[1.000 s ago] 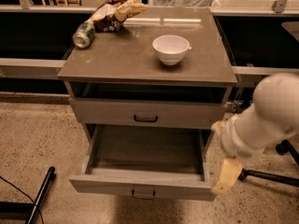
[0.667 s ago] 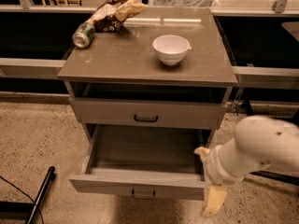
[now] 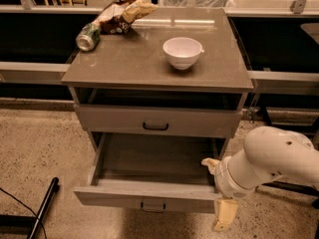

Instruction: Close middle drawer

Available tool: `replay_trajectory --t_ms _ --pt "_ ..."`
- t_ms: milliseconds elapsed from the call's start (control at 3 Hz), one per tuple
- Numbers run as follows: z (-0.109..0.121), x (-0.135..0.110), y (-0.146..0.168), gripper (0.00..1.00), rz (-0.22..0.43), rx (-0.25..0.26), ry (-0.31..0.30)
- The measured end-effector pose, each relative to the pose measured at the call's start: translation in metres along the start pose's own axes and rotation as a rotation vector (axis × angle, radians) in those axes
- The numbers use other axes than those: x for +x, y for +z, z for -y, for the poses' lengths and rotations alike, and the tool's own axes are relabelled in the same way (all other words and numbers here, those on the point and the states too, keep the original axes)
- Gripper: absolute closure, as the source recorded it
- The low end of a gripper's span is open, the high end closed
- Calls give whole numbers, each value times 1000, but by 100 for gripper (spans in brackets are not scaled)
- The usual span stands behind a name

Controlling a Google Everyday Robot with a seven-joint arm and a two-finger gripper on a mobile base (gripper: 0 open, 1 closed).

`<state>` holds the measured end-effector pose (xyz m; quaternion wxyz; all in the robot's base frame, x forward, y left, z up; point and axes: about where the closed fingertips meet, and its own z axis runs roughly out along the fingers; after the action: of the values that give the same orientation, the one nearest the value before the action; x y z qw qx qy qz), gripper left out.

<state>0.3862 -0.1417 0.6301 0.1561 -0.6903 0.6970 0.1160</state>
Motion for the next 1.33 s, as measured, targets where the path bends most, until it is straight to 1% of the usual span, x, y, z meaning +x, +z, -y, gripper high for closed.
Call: replay_trajectory --t_ms 333,667,1000,1333 --pt "-5 4 58 19 57 -47 -9" --pt "1 19 154 50 132 -24 -9" --pt "7 20 190 74 150 11 -27" --pt "12 25 217 70 124 45 -23"
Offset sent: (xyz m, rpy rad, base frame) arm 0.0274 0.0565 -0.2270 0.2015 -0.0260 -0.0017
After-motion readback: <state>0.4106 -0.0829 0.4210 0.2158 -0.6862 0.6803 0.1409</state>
